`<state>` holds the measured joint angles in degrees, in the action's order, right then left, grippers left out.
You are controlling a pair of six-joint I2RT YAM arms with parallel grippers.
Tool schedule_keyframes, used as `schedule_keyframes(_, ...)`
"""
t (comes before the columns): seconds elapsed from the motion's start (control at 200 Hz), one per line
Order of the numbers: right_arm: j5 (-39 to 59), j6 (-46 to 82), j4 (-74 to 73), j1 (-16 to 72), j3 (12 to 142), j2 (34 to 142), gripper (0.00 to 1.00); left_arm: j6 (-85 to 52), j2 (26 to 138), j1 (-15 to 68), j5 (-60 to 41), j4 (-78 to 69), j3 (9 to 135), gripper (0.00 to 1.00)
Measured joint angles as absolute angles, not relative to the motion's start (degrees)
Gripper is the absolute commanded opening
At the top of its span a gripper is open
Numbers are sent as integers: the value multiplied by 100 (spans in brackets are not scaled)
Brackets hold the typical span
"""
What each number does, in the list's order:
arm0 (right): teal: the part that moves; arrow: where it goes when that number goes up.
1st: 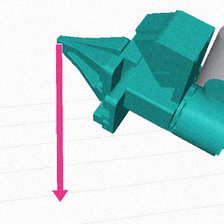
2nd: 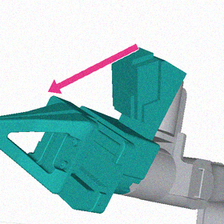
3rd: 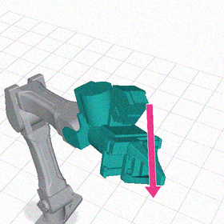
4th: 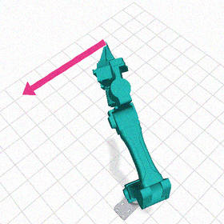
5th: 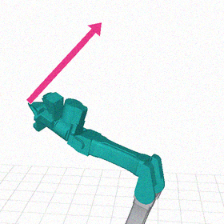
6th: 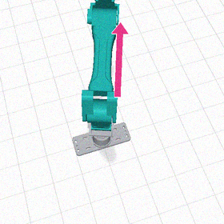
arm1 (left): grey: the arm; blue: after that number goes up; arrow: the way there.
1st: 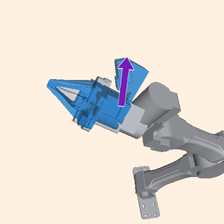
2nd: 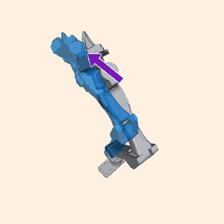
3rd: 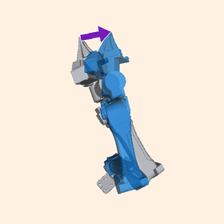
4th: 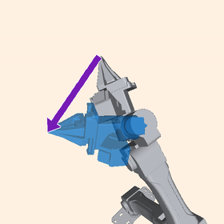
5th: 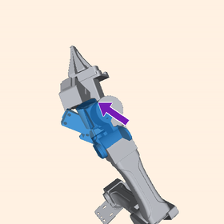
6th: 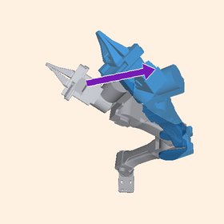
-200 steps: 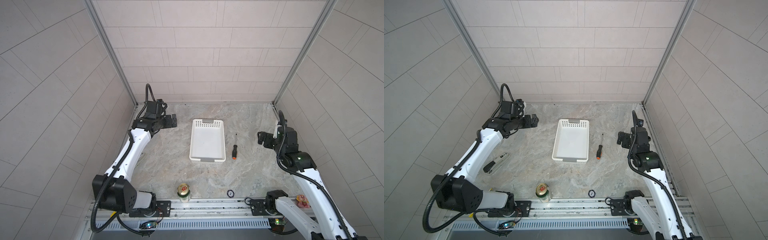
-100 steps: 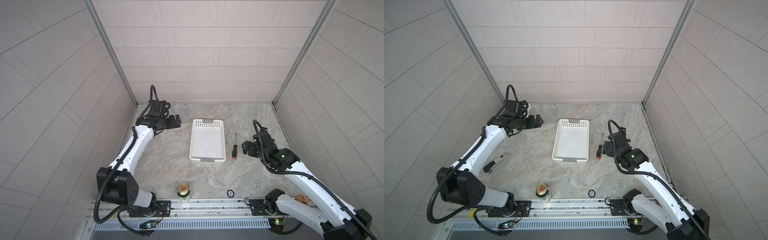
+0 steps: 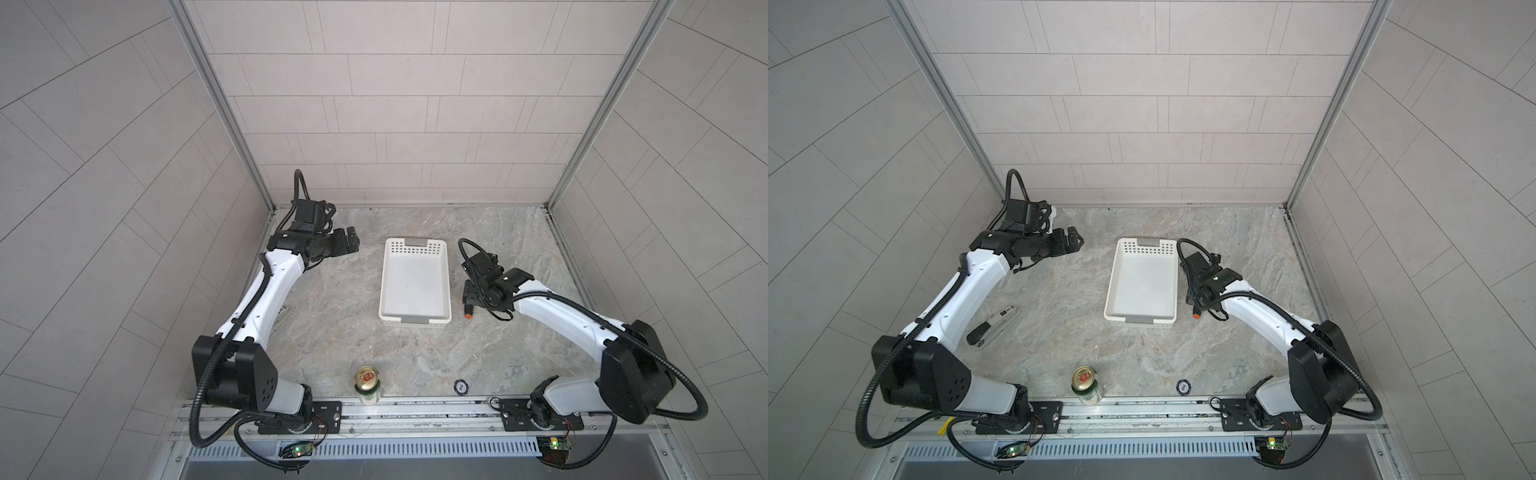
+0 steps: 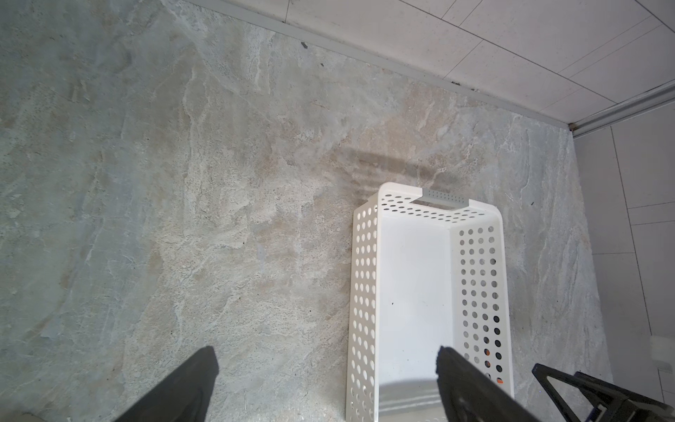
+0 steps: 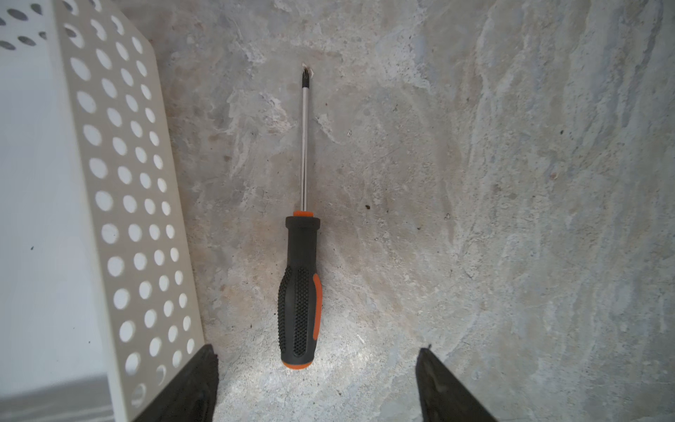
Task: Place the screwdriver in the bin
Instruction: 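Raise both arms and move the right gripper above the screwdriver handle, then lower the right gripper and close it on the black screwdriver handle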
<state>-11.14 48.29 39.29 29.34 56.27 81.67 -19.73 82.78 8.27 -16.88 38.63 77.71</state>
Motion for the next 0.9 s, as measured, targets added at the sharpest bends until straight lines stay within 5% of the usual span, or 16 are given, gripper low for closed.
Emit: schedule_keyframes(0.901, -626, 5155, 2934, 2421, 5800, 9957, 46, -1855, 8095, 827, -856, 4152, 7841, 100)
